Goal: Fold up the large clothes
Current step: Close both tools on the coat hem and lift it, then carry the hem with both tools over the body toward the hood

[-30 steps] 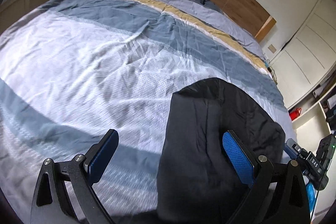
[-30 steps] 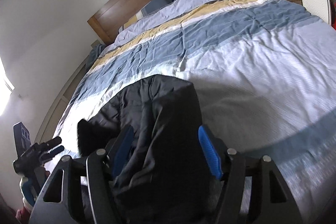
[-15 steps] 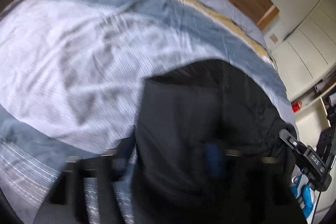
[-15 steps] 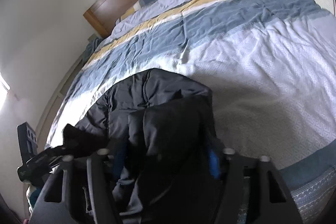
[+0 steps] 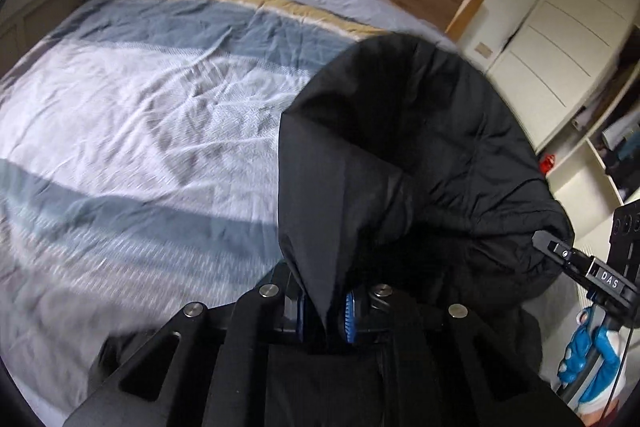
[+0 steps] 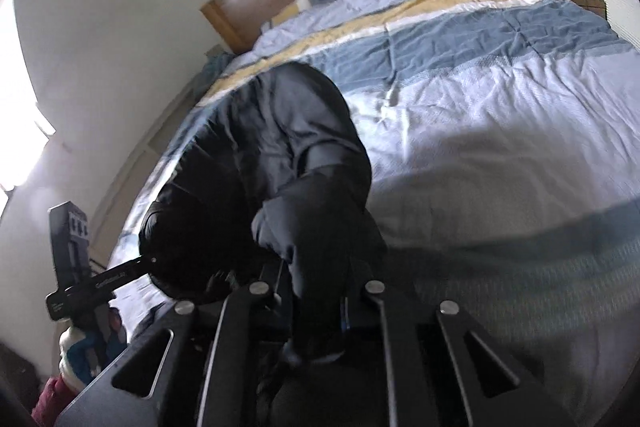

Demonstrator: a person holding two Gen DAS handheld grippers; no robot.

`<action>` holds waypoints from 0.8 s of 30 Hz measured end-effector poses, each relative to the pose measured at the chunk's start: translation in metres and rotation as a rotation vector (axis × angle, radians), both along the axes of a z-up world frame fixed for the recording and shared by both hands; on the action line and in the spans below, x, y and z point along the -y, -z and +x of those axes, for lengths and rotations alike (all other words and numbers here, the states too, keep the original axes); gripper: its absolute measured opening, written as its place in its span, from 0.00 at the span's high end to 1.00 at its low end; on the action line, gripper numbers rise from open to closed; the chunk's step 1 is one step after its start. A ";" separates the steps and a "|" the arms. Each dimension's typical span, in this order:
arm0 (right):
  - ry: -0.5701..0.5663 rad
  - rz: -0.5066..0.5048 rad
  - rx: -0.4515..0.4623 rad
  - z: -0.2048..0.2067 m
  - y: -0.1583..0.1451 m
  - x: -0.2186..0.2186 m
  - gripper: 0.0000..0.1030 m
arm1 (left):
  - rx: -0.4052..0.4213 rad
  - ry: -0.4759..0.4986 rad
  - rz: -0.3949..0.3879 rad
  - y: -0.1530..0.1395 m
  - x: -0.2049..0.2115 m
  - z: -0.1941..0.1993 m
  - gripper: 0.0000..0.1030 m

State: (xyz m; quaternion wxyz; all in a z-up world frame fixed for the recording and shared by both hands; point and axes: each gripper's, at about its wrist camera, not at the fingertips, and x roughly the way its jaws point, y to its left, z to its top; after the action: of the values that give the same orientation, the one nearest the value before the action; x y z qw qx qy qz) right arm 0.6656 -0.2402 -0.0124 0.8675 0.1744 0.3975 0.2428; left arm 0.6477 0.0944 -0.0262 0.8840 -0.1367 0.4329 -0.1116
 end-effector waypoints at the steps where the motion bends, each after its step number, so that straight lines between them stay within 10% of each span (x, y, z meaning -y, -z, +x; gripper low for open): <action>1: -0.007 0.024 0.021 -0.019 -0.004 0.006 0.86 | 0.010 0.007 0.004 -0.004 -0.001 -0.015 0.87; 11: 0.000 0.183 0.054 -0.154 0.031 0.057 0.86 | 0.004 0.055 -0.078 0.025 -0.026 -0.146 0.87; 24: 0.025 0.123 -0.016 -0.185 0.092 0.060 0.85 | -0.035 0.014 -0.051 0.077 -0.027 -0.173 0.87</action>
State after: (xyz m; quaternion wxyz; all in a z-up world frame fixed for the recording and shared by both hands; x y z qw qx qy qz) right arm 0.4806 -0.3000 -0.1047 0.8550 0.2343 0.3864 0.2545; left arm 0.4748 0.1217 -0.1028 0.8718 -0.1579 0.4462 -0.1265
